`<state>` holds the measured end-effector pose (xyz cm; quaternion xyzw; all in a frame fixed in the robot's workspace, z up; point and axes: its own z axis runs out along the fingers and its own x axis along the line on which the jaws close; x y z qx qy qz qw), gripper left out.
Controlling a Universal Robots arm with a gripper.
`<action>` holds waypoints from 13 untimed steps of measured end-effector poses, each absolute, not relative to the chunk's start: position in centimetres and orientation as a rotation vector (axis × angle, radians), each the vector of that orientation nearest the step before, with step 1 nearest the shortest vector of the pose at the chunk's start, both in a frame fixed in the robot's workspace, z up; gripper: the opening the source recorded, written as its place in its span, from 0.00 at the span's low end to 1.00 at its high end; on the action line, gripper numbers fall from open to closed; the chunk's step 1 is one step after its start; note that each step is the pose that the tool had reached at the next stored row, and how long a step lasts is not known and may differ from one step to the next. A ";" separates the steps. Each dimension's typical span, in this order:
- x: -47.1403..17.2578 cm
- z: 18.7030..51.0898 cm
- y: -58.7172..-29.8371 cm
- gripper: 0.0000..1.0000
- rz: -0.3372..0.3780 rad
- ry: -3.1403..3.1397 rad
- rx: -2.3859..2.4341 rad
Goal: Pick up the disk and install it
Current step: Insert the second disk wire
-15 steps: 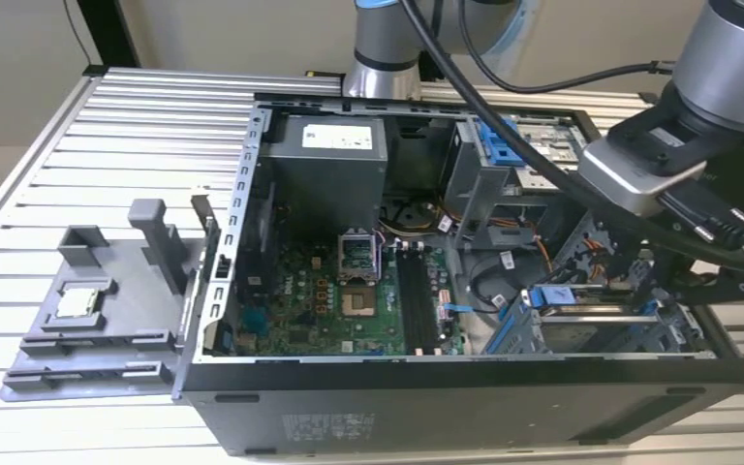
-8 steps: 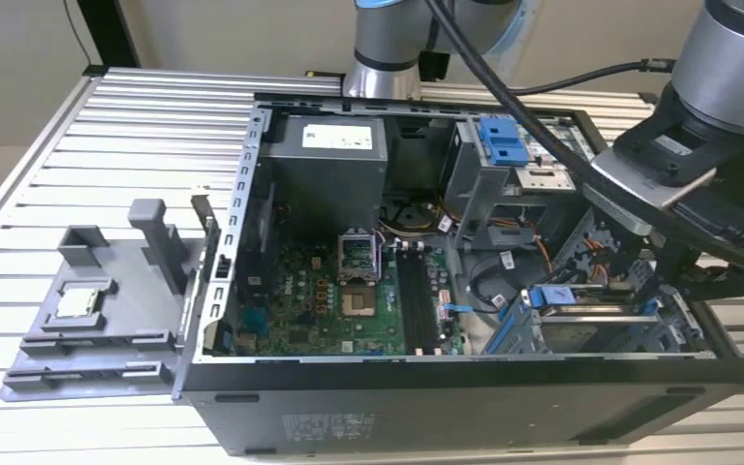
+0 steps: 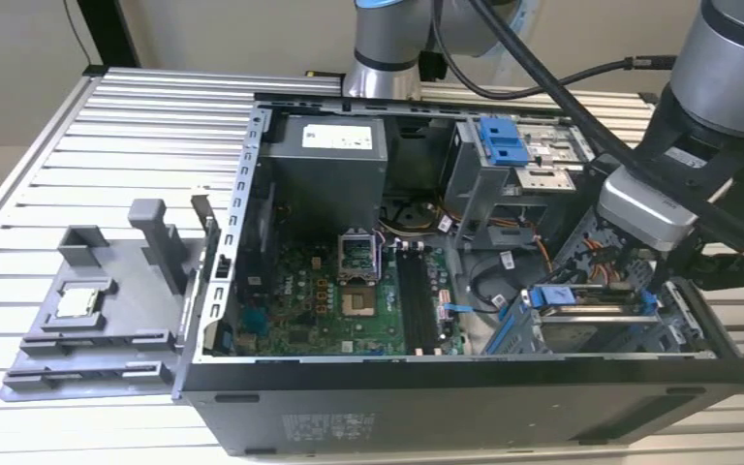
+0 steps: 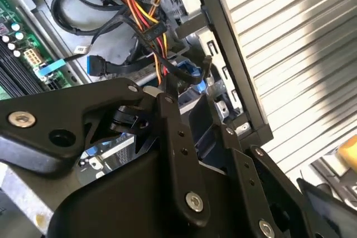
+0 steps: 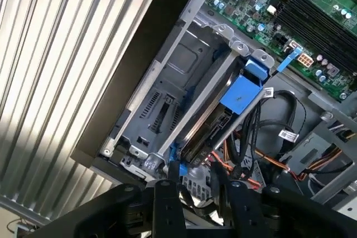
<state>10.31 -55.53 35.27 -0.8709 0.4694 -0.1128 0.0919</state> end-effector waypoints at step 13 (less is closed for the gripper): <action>10.3 35.3 -55.5 1.00 -0.335 1.386 -2.590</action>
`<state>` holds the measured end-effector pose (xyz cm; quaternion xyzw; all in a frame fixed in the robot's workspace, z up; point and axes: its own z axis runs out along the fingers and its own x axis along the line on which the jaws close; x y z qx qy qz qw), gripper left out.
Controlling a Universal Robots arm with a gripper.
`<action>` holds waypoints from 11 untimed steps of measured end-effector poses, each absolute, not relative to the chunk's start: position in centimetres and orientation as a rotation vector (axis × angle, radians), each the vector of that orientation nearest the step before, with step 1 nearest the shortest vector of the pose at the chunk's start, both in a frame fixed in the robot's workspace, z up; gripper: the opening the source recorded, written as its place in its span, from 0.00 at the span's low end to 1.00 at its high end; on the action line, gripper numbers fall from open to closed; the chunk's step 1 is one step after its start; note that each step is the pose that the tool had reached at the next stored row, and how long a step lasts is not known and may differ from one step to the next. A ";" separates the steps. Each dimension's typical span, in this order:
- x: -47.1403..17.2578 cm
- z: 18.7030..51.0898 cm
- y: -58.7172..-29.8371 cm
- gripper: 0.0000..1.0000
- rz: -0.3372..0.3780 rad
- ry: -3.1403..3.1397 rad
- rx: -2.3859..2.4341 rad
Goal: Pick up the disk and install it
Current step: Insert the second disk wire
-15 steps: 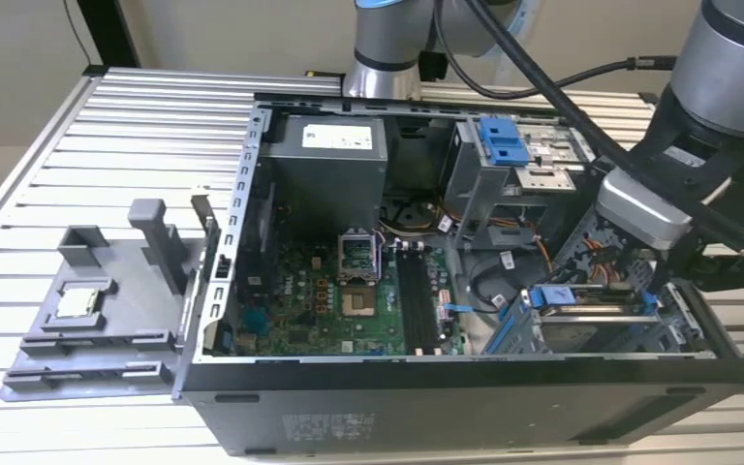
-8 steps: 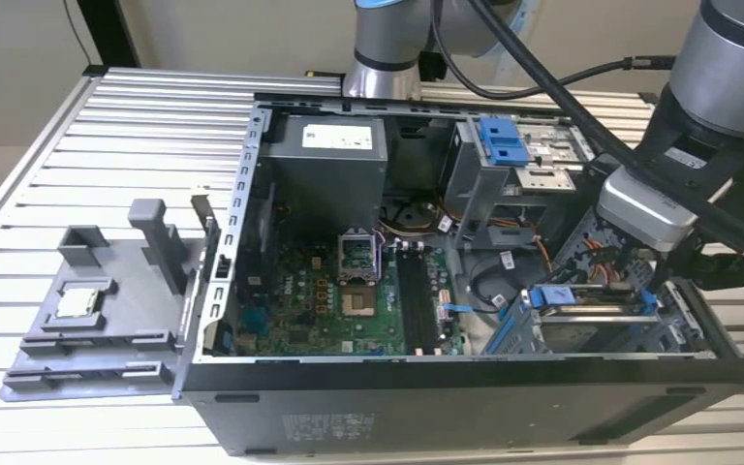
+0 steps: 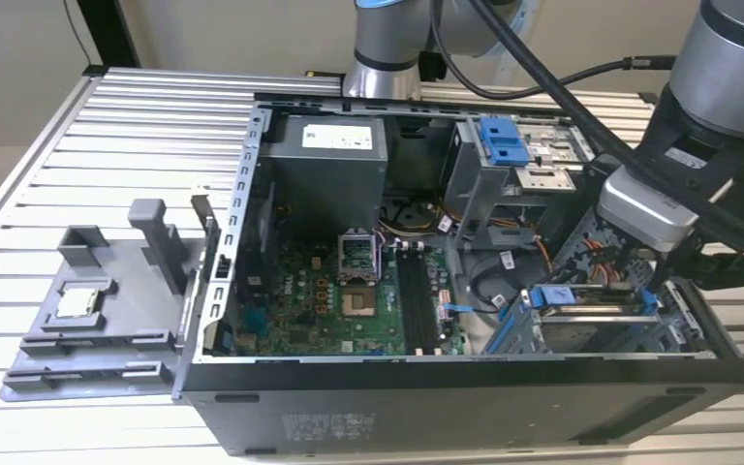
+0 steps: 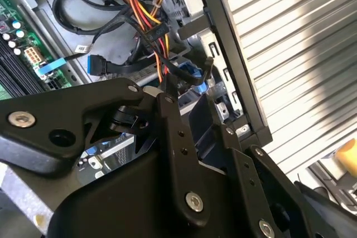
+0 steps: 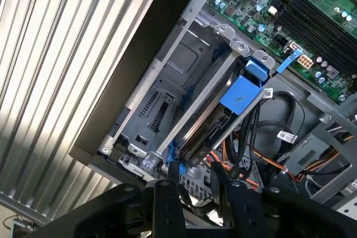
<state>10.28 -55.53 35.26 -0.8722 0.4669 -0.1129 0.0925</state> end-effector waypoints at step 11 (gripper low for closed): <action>10.4 35.0 -55.5 1.00 -0.330 1.267 -2.636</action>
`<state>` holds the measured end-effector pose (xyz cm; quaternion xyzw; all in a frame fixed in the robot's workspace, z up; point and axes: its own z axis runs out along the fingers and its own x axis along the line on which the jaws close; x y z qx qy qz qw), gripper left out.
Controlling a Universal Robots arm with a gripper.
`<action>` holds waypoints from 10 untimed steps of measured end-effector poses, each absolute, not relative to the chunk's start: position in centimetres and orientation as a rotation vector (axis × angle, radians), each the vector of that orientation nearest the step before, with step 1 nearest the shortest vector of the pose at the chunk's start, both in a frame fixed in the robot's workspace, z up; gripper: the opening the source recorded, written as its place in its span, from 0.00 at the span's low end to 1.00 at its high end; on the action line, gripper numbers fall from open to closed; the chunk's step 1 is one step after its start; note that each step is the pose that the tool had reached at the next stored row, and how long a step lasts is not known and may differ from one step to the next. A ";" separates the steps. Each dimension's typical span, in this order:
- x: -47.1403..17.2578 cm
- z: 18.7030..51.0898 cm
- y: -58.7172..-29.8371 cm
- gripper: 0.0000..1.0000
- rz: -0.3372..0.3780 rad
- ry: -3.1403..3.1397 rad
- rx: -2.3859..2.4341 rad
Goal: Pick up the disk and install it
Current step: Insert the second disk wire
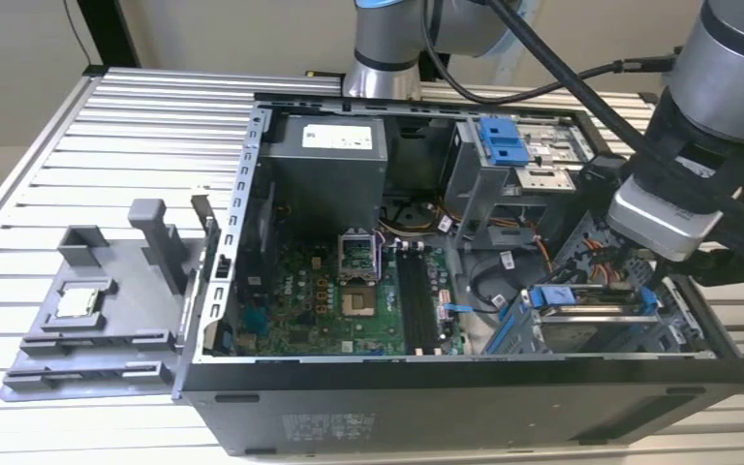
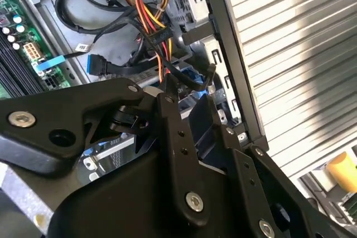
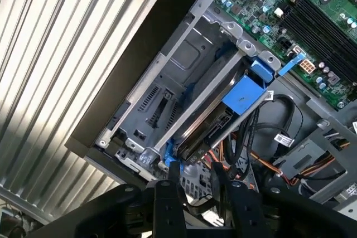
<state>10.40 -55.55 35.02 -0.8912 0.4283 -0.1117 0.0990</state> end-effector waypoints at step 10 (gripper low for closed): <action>10.6 35.0 -57.2 1.00 -0.325 1.193 -2.663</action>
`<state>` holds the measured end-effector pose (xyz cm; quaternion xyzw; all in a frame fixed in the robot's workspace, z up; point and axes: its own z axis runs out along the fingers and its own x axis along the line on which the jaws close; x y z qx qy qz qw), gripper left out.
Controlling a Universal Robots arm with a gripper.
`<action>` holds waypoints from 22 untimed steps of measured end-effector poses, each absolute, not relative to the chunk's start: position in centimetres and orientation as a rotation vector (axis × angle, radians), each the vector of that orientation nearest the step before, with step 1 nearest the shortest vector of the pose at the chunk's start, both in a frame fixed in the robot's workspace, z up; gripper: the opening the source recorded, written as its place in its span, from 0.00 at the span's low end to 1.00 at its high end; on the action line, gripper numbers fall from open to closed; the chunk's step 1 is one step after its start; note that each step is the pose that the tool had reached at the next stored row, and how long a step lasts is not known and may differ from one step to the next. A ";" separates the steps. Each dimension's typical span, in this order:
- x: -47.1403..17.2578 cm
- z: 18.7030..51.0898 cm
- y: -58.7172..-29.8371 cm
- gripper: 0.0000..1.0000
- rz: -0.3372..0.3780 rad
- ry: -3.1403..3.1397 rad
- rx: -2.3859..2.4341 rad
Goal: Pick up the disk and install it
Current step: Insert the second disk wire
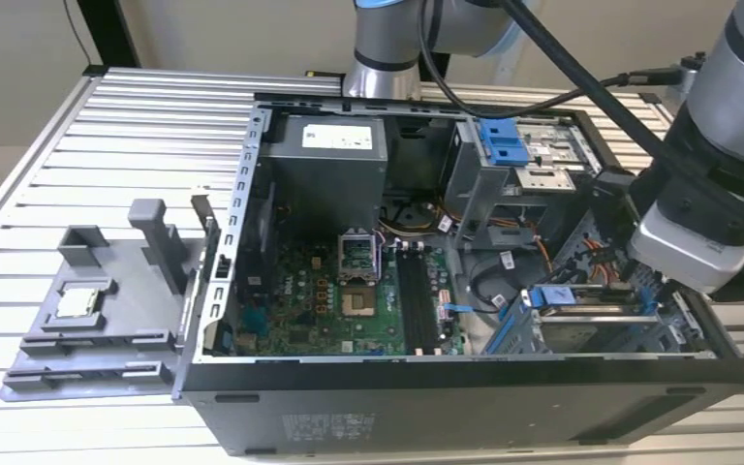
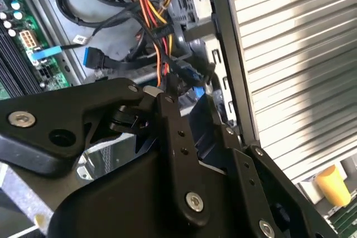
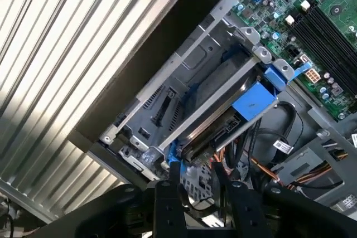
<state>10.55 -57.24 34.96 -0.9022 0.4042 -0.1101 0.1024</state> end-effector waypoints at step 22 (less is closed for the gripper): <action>10.9 34.8 -57.4 1.00 -0.334 1.187 -2.661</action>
